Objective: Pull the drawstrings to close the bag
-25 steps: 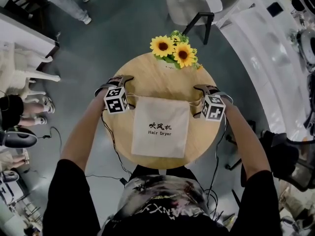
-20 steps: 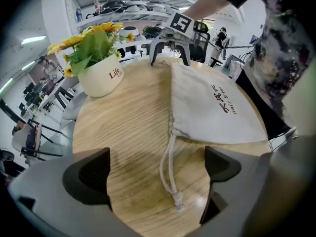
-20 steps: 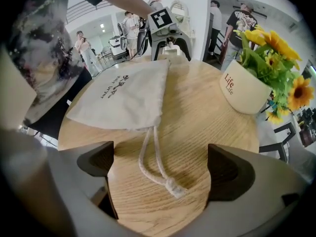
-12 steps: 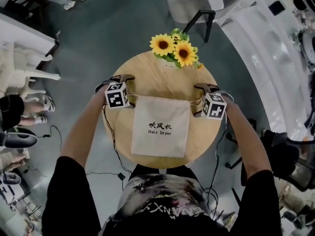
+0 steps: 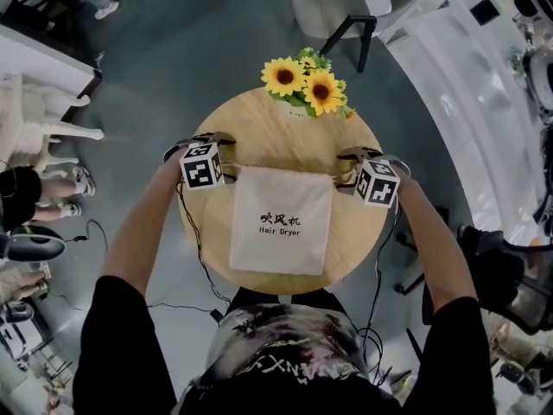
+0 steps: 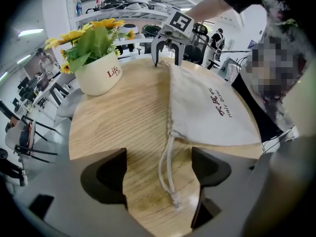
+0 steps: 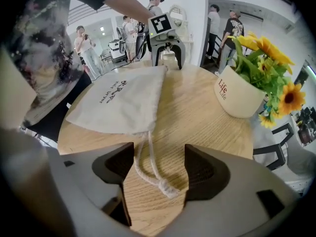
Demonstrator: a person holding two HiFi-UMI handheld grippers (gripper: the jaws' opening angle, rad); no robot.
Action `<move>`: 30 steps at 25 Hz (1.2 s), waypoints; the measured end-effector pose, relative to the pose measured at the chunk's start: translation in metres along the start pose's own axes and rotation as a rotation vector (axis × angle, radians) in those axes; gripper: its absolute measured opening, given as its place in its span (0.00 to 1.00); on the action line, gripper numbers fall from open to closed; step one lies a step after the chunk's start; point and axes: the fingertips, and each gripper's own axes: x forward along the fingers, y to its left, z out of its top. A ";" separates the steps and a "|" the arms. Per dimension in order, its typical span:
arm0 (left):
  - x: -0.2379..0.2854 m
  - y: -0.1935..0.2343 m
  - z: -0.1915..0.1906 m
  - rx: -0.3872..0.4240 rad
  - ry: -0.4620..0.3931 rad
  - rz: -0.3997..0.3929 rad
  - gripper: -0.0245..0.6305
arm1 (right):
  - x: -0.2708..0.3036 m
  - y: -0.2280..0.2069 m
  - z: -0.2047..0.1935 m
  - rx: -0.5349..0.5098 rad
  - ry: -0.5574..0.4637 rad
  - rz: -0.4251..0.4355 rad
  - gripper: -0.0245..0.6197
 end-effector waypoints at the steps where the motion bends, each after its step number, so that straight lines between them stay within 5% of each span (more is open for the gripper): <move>1: -0.001 0.000 0.000 -0.003 -0.003 0.003 0.65 | 0.000 0.002 0.000 -0.006 0.002 0.004 0.53; 3: -0.003 0.002 0.000 -0.016 -0.014 0.011 0.45 | -0.001 0.006 0.001 -0.021 0.004 0.012 0.45; 6: -0.004 0.003 0.000 -0.028 -0.019 0.014 0.44 | -0.001 0.009 0.002 -0.015 -0.005 0.002 0.40; 7: -0.004 0.002 0.000 -0.027 -0.017 0.014 0.44 | -0.002 0.008 0.002 -0.005 -0.011 -0.008 0.20; 8: -0.003 0.002 0.000 -0.023 -0.014 0.013 0.43 | -0.002 0.008 0.001 0.008 -0.018 -0.019 0.16; 14: -0.004 -0.005 0.000 -0.039 -0.003 0.016 0.35 | 0.004 0.015 -0.002 -0.017 0.010 -0.058 0.06; 20: -0.003 -0.024 0.001 -0.070 -0.029 0.017 0.09 | 0.003 0.017 -0.003 0.018 0.027 -0.120 0.06; 30: -0.003 -0.025 0.001 -0.126 -0.036 0.100 0.07 | 0.002 0.016 -0.002 0.067 0.054 -0.176 0.06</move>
